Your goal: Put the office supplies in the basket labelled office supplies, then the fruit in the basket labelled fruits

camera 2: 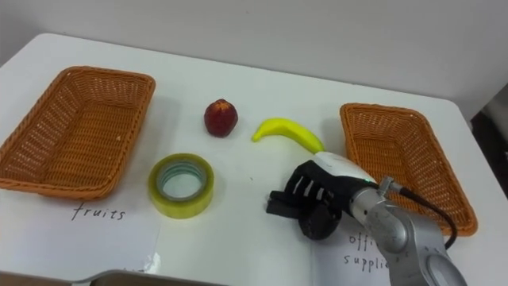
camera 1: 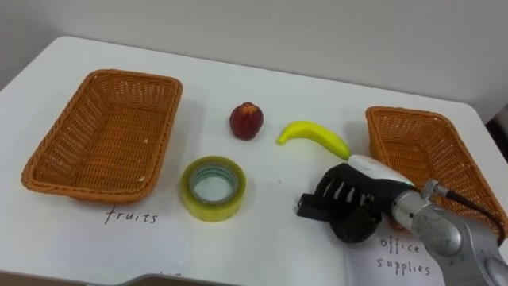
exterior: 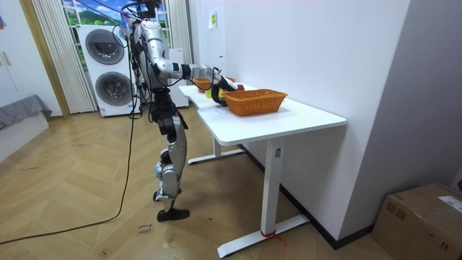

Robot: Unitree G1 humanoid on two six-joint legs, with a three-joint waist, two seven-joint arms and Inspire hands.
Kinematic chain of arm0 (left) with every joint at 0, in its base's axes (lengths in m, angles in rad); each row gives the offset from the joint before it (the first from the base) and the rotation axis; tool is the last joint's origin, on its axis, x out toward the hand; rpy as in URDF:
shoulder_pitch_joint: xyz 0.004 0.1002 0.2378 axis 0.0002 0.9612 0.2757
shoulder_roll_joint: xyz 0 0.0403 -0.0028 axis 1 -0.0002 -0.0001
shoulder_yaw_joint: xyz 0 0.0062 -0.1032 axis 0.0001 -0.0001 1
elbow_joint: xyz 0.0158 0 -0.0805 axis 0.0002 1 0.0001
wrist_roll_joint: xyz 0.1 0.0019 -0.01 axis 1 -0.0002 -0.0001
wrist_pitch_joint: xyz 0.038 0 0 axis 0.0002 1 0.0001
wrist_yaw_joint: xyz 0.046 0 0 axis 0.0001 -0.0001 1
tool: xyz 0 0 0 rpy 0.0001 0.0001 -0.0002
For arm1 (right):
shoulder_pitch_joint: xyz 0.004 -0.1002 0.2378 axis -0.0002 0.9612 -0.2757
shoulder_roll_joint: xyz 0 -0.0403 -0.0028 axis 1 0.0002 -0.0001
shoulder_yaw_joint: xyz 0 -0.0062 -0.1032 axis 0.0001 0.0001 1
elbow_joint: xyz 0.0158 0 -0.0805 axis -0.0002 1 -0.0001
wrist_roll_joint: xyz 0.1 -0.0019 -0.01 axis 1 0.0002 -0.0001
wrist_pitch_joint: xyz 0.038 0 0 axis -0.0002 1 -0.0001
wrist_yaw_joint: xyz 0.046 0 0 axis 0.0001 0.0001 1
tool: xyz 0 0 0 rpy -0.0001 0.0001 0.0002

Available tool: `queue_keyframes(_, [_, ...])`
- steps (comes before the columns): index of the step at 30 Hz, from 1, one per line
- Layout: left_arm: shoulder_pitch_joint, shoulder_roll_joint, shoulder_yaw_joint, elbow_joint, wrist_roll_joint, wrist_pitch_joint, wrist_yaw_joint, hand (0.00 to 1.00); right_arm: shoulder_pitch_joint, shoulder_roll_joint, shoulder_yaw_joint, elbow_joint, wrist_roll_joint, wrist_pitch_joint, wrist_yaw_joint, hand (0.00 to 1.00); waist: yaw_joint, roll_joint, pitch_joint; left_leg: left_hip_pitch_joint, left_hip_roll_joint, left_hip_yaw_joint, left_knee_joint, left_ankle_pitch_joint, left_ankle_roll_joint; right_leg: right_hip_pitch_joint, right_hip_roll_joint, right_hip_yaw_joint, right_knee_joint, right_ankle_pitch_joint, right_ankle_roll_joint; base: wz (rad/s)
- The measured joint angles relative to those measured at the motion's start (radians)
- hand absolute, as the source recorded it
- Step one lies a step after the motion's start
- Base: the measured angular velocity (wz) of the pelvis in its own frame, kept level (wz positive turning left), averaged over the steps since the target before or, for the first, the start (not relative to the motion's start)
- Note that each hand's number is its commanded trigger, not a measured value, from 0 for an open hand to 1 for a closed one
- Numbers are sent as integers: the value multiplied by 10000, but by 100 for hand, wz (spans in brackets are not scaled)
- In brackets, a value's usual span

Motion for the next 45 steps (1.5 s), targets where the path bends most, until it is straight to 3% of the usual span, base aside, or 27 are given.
queue_keyframes(17, [33, -13, 5, 66, -124, -1, 74, 0, 19, 96, -2, -79, 207, -10, -4, 100, 1, 11, 6, 30, 2, 1, -18, 1, 1, 76, 21, 78, 23, 0, 0, 0])
queue_keyframes(23, [38, -66, 20, 89, -123, -45, 237, 0, 14, 319, -41, -846, 481, -144, -5, 100, -17, 151, 84, 29, 18, 72, -5, 1, 1, -1, 50, 210, 75, 4, -6, -3])
queue_keyframes(25, [39, -64, 24, 243, -121, -107, 271, 0, 12, 317, -198, -1303, 884, -466, -65, 100, -77, 229, 122, 19, 18, 74, -12, 1, 1, 25, 51, 215, 75, 4, -6, 0])
queue_keyframes(28, [135, -69, 26, 348, -121, -168, 301, 0, 11, 317, -534, -1794, 1386, -788, -396, 100, -253, 261, 115, 18, 16, 79, -11, 1, 1, 44, 42, 190, 50, 4, -5, 2])
queue_keyframes(36, [171, -142, 46, 548, -133, -263, 308, 0, 3, 316, -1540, -2287, 1793, -1216, -1630, 100, -384, 347, 78, 21, 19, 144, -5, 1, 1, 44, 42, 205, 30, 4, -5, -2])
queue_keyframes(39, [184, -153, 46, 722, -205, -273, 342, 0, -10, 314, -1682, -2286, 1798, -1235, -2065, 100, -495, 358, 70, 21, 20, 141, -5, 1, 1, 45, 40, 182, 31, 4, -5, 0])
queue_keyframes(45, [196, -187, 280, 813, -199, -282, 352, 0, -13, 255, -1845, -2288, 1795, -1242, -2743, 100, -589, 243, -24, 82, 21, 134, -8, 2, 0, 44, 37, 185, 54, 5, -5, 0])
